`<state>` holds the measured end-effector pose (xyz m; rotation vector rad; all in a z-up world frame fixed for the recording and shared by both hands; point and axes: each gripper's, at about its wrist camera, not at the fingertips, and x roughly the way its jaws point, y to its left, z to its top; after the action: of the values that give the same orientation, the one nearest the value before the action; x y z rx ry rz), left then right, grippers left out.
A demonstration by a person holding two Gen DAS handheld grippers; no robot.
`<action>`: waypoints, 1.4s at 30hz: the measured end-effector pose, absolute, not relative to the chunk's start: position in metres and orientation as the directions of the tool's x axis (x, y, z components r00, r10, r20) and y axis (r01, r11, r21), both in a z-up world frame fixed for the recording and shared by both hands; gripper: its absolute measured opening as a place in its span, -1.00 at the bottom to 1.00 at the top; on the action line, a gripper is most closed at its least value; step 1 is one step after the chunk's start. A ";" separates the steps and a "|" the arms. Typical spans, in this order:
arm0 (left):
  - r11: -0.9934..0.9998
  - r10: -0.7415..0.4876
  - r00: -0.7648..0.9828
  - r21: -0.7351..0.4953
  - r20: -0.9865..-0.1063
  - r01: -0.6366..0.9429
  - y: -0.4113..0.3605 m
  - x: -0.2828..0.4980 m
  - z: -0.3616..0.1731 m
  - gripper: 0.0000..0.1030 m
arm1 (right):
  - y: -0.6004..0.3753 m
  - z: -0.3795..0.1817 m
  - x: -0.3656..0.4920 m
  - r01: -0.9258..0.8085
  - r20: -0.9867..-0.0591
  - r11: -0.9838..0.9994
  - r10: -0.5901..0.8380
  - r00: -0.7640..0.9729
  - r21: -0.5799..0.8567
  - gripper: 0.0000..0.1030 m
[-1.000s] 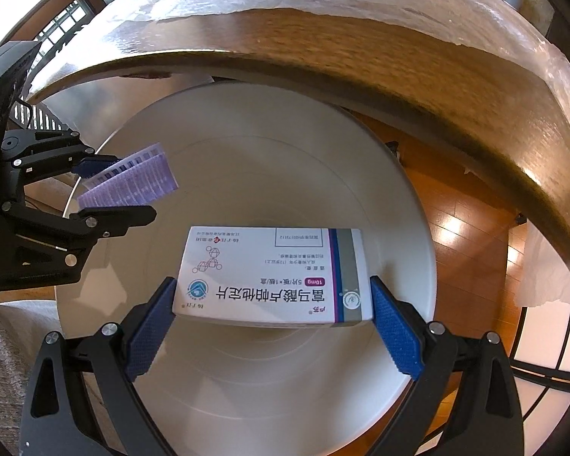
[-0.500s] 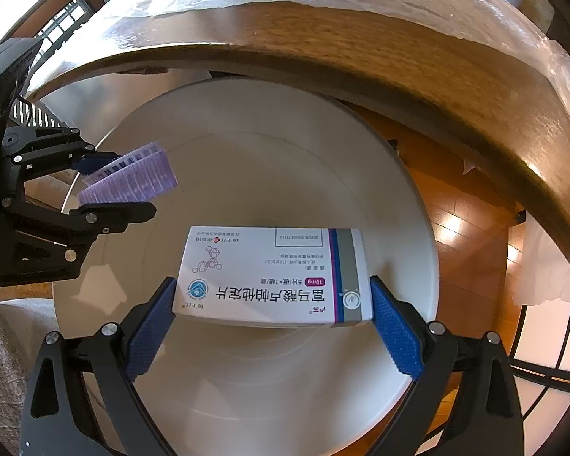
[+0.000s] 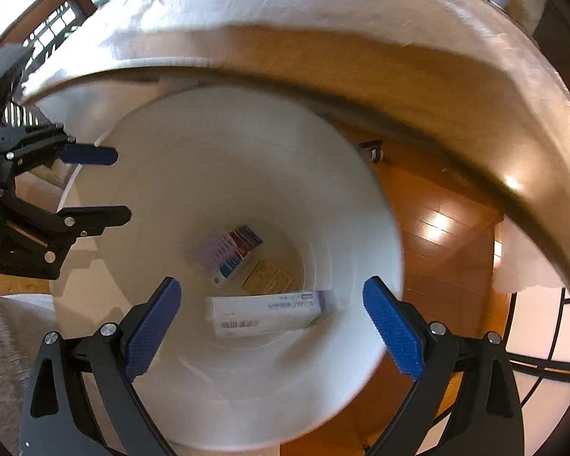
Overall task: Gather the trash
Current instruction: 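Open the left tool over the bin while the right tool releases the medicine box, then move the left tool to the dental floss box while the right tool approaches the blue bag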
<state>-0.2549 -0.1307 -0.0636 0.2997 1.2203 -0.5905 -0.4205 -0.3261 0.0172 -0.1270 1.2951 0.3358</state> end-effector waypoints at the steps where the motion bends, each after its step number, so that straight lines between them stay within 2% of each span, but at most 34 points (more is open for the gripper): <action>1: 0.816 -0.276 0.225 -0.105 -0.934 0.568 -0.128 -0.256 -0.056 0.30 | -0.329 0.025 -0.421 -0.310 -0.953 0.946 0.177 0.245 0.096 0.84; 6: 0.820 -0.369 0.297 -0.158 -0.881 0.550 -0.112 -0.257 0.000 0.33 | -0.335 0.085 -0.420 -0.322 -0.900 0.942 0.219 0.377 0.094 0.84; 8: 0.827 -0.392 0.355 -0.157 -0.848 0.539 -0.108 -0.255 0.023 0.68 | -0.337 0.114 -0.411 -0.325 -0.859 0.942 0.231 0.457 0.081 0.86; 10: 0.853 -0.393 0.455 -0.130 -0.799 0.506 -0.103 -0.246 0.047 0.81 | -0.339 0.133 -0.398 -0.321 -0.825 0.945 0.234 0.515 0.067 0.92; 13: 0.876 -0.386 0.548 -0.109 -0.742 0.469 -0.100 -0.226 0.070 0.89 | -0.340 0.152 -0.366 -0.323 -0.780 0.946 0.217 0.587 0.020 0.92; 20: 0.921 -0.276 0.617 -0.020 -0.737 0.388 -0.106 -0.155 0.072 0.89 | -0.349 0.163 -0.293 -0.343 -0.746 0.936 0.171 0.643 -0.082 0.92; 28: 0.918 -0.267 0.574 -0.022 -0.774 0.397 -0.125 -0.110 0.052 0.89 | -0.353 0.145 -0.209 -0.388 -0.777 0.921 0.275 0.566 0.043 0.92; 33: 0.911 -0.285 0.542 -0.047 -0.790 0.410 -0.134 -0.086 0.041 0.89 | -0.335 0.119 -0.172 -0.483 -0.807 0.873 0.336 0.487 0.072 0.92; 42: 0.896 -0.292 0.513 -0.044 -0.807 0.441 -0.146 -0.063 0.026 0.89 | -0.323 0.090 -0.123 -0.540 -0.822 0.817 0.440 0.360 0.201 0.92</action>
<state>-0.0626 -0.1464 0.0264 0.1751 0.9333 -0.4439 -0.1227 -0.3234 0.0895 -0.1106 1.0225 0.6335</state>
